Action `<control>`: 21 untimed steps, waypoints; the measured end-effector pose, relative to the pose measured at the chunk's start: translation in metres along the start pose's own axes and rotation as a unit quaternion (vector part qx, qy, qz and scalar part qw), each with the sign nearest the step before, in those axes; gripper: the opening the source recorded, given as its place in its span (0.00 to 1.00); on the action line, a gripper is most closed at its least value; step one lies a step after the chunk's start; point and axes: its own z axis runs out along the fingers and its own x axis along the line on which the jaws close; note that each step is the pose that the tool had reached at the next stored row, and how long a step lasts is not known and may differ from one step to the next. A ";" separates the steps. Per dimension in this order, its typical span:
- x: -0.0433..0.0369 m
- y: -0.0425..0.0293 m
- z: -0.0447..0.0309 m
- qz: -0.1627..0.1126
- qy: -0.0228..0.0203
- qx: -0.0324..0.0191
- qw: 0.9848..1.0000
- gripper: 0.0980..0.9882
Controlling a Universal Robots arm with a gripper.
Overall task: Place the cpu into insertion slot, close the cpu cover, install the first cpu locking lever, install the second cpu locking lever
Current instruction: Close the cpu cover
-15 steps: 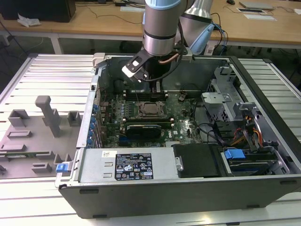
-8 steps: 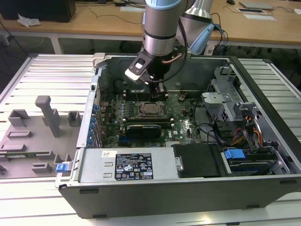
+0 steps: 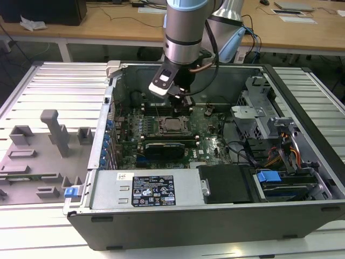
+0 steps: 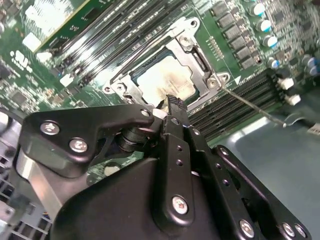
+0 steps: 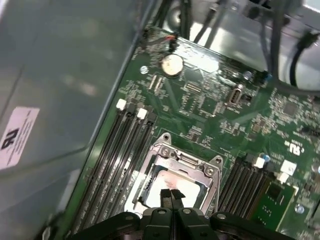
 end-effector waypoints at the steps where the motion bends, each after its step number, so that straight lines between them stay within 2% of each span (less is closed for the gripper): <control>1: 0.0000 0.0000 0.0001 -0.011 0.000 0.000 1.000 0.01; 3: 0.0000 0.0000 0.0003 -0.032 0.000 0.001 0.999 0.01; 6: 0.0000 0.0000 0.0007 -0.067 0.000 0.002 0.998 0.01; 11: 0.0000 0.0000 0.0011 -0.127 0.001 0.003 0.992 0.01; 13: 0.0000 0.0000 0.0012 -0.156 0.001 0.004 0.988 0.01; 16: 0.0000 0.0000 0.0013 -0.187 0.001 0.004 0.982 0.01; 17: -0.0001 0.0000 0.0013 -0.193 0.001 0.005 0.981 0.01; 18: -0.0001 0.0000 0.0013 -0.207 0.001 0.005 0.978 0.01; 21: 0.0000 0.0000 0.0014 -0.236 0.001 0.006 0.972 0.01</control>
